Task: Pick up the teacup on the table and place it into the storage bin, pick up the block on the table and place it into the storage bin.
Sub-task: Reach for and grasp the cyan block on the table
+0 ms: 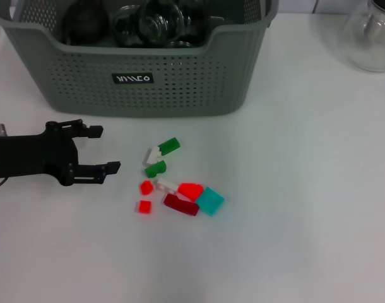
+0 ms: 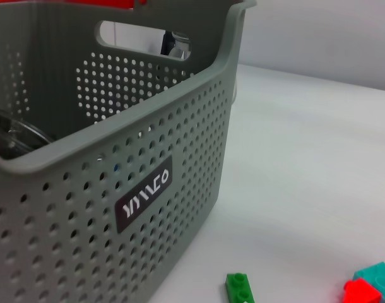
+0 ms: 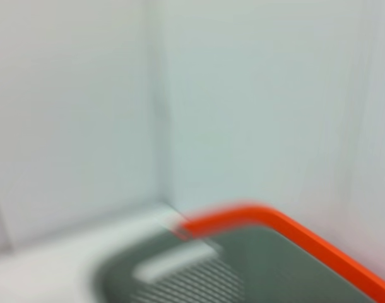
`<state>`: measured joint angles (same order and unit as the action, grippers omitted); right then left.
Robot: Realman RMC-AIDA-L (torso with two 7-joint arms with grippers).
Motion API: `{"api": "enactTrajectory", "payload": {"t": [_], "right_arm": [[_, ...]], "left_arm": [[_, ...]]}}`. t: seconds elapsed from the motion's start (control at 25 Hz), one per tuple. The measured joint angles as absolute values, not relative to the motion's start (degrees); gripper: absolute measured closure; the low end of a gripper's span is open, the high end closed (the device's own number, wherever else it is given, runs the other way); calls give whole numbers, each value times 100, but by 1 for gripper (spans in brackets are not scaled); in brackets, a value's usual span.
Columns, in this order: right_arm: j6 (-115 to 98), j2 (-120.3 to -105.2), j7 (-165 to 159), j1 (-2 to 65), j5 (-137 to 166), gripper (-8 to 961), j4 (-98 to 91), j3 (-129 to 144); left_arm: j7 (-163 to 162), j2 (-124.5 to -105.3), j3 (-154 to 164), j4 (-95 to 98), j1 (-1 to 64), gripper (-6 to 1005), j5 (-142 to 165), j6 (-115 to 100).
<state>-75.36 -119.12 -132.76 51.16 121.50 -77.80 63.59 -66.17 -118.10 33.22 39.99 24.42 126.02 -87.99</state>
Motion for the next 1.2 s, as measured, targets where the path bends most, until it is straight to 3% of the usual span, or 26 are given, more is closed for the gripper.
{"api": "enactTrajectory", "payload": {"t": [0.32,0.56,1.2], "right_arm": [[-9743,-11786,-12488,4185,10613,54,-8037,6242],[-10473,-11992,-13000,4158,11846,54,-7791,6720],[-9260,-12100,-15064,6166,13766,53,-4843,9123]], "left_arm": [[-6616,-11803,3322,4017,2373,153,12587,-8796],[-6637,-11803,3322,4026,2365,152,12571,-8797],[-6624,-11804,3313,4018,2364,152,12568,-8777]]}}
